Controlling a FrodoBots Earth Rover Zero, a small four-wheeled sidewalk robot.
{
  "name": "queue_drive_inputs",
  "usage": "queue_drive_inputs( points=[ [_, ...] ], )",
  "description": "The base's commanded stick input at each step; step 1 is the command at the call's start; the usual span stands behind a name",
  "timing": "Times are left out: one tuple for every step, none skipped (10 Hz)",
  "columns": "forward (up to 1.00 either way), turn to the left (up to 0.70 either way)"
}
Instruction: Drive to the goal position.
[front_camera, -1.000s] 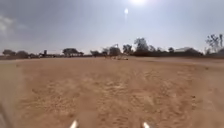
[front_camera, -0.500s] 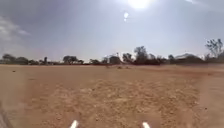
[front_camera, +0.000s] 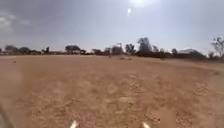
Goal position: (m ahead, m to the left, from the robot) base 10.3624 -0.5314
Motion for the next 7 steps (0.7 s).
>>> queue_drive_inputs(
  points=[
    [0.70, 0.00],
    [0.70, 0.00],
    [0.70, 0.00],
    [0.70, 0.00],
    [0.70, 0.00],
    [0.70, 0.00],
    [0.70, 0.00]
  ],
)
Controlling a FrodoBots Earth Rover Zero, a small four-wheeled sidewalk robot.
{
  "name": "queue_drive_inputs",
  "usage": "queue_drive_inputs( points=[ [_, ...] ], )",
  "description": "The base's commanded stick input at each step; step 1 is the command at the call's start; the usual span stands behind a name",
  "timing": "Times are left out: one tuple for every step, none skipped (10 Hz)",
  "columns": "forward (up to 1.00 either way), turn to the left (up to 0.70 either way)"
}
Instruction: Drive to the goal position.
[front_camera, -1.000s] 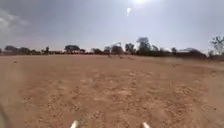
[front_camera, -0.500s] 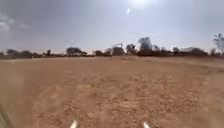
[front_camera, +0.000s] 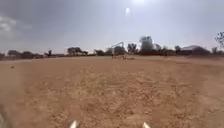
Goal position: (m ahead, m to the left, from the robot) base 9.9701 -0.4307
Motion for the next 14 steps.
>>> queue_drive_inputs(
  points=[
    [0.70, 0.00],
    [0.70, 0.00],
    [0.70, 0.00],
    [0.70, 0.00],
    [0.70, 0.00],
    [0.70, 0.00],
    [0.70, 0.00],
    [0.70, 0.00],
    [0.70, 0.00],
    [0.70, 0.00],
    [0.70, 0.00],
    [0.70, 0.00],
    [0.70, 0.00],
    [0.70, 0.00]
  ],
)
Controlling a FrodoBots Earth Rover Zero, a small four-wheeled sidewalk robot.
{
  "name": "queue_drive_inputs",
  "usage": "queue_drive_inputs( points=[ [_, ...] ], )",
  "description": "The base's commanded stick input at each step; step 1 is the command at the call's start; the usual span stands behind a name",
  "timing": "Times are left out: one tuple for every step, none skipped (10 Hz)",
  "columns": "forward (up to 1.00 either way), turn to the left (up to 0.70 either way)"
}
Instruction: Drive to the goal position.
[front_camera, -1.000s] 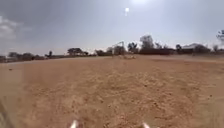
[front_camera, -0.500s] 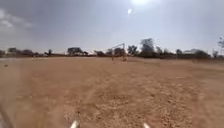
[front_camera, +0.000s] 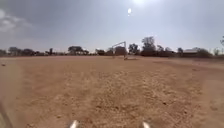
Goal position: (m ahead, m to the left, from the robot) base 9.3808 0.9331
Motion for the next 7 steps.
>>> queue_drive_inputs(
  points=[
    [0.70, 0.00],
    [0.70, 0.00],
    [0.70, 0.00],
    [0.70, 0.00],
    [0.70, 0.00],
    [0.70, 0.00],
    [0.70, 0.00]
  ],
)
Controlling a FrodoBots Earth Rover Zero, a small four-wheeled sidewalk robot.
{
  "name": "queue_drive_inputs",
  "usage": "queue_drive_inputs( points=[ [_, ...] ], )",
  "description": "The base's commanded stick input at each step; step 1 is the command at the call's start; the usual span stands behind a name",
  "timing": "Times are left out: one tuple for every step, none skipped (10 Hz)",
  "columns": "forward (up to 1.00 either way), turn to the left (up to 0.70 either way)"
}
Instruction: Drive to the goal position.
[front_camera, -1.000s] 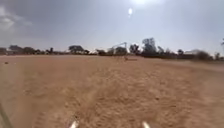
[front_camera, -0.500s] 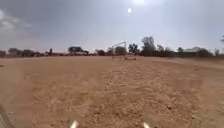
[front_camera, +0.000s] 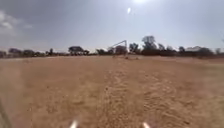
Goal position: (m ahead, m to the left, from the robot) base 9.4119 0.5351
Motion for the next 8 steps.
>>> queue_drive_inputs(
  points=[
    [0.70, 0.00],
    [0.70, 0.00],
    [0.70, 0.00],
    [0.70, 0.00],
    [0.70, 0.00],
    [0.70, 0.00],
    [0.70, 0.00],
    [0.70, 0.00]
  ],
)
